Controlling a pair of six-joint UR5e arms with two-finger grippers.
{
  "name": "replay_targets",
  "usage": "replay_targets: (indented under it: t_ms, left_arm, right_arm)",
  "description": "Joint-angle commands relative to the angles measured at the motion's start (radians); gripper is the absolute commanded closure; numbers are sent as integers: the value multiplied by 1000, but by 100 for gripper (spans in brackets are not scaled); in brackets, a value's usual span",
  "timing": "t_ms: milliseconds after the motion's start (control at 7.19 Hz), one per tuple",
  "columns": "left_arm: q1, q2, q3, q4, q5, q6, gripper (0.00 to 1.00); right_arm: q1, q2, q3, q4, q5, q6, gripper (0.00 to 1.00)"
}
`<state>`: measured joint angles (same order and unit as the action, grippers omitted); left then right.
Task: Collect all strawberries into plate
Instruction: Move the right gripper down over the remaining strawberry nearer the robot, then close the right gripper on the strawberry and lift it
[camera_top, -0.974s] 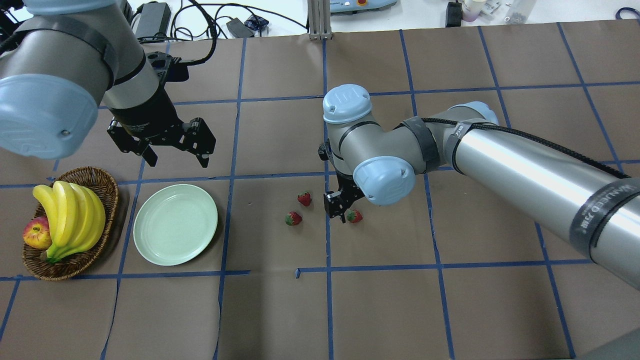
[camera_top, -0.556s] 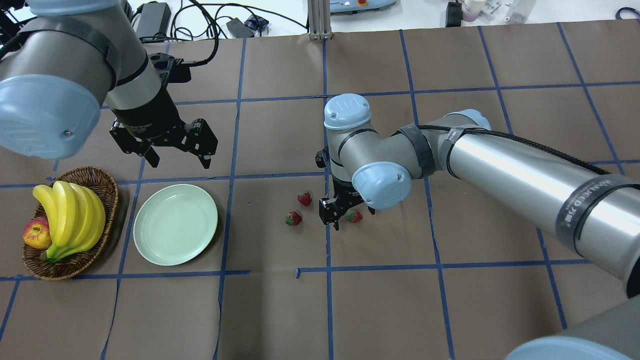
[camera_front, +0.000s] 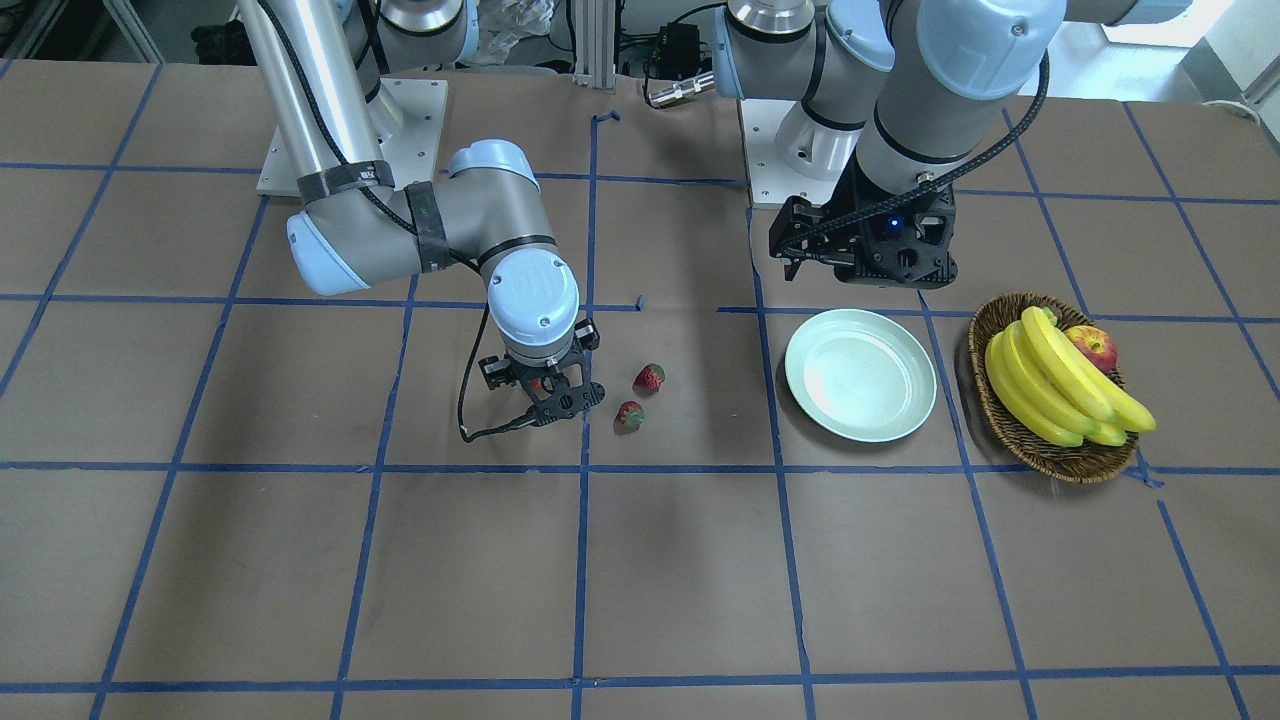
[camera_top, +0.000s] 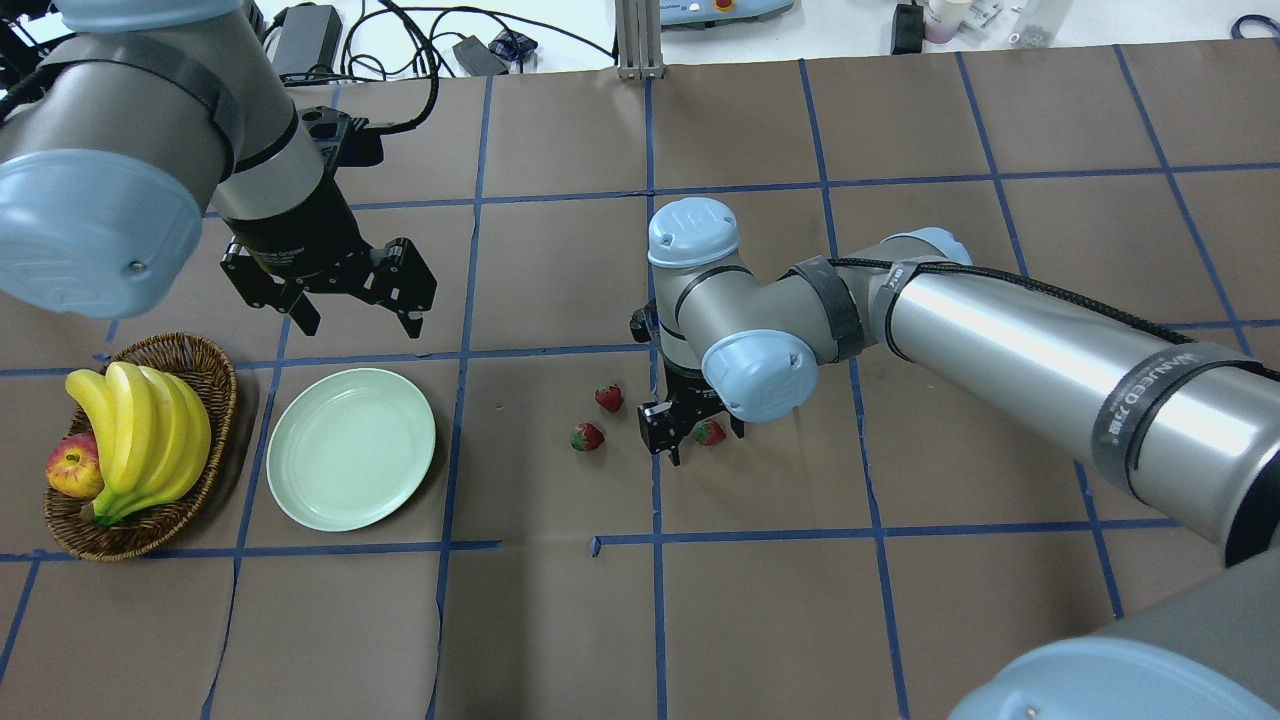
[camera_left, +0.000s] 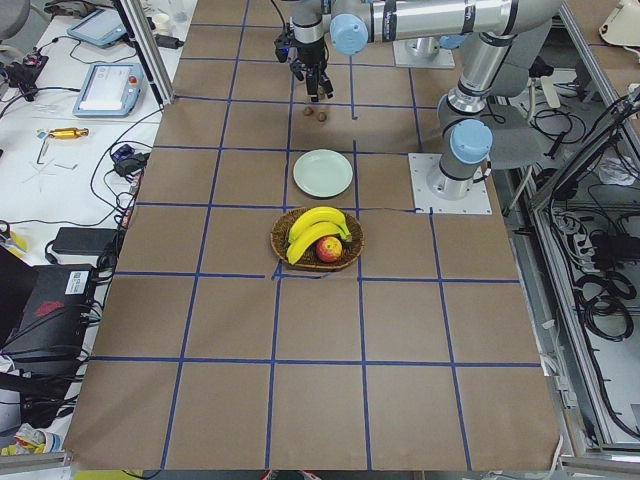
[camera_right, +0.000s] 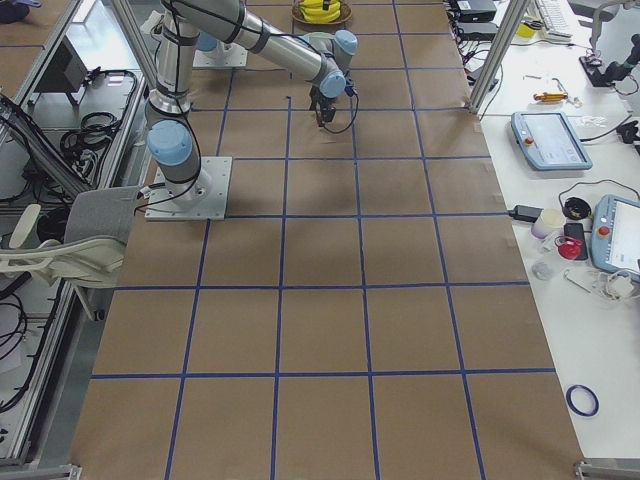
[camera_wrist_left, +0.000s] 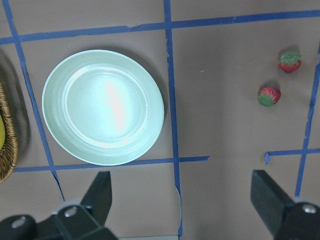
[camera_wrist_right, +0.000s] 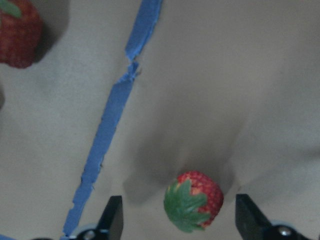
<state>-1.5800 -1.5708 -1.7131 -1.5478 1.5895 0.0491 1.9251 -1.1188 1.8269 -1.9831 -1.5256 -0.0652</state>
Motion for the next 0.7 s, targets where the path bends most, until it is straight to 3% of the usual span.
replay_targets:
  t_ms: [0,139,556]
  left_arm:
    - [0,0,1,0,1,0,0]
    - [0,0,1,-2,1,0,0]
    - [0,0,1,-2,3,0,0]
  right_arm:
    - [0,2,0,1,-37,1,85]
    - [0,2,0,3,-39,1,100]
    - [-2,-10,-34,0,-80,5,100]
